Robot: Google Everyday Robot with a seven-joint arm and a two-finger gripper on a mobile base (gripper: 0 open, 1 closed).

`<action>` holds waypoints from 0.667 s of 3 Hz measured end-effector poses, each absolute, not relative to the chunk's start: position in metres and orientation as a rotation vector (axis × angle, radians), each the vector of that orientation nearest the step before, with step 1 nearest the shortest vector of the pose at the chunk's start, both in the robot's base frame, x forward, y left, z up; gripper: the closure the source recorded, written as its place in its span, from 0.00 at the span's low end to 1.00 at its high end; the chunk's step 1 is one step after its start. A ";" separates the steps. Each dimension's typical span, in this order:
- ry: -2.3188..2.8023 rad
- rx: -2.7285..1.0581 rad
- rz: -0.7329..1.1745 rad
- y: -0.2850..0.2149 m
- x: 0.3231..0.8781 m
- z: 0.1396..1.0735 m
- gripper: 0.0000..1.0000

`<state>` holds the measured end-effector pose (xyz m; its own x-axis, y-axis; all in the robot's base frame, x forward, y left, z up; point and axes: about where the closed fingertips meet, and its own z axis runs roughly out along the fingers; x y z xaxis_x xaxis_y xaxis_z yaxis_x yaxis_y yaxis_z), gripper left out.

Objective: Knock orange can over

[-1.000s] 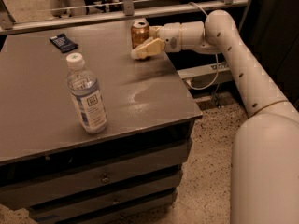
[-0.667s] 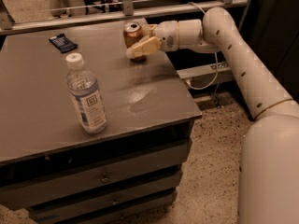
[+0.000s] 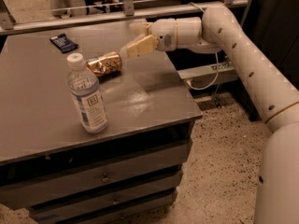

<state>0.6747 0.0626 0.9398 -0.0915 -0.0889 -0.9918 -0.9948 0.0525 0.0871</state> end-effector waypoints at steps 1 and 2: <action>1.369 -1.184 1.066 0.030 0.686 0.944 0.00; 1.342 -1.166 0.895 -0.016 0.693 0.959 0.00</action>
Offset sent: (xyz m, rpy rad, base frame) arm 0.0271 -0.1584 0.0434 -0.0935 -0.3571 -0.3418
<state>0.6931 -0.0165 0.9585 0.0760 -0.1449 -0.9865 -0.9664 0.2328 -0.1086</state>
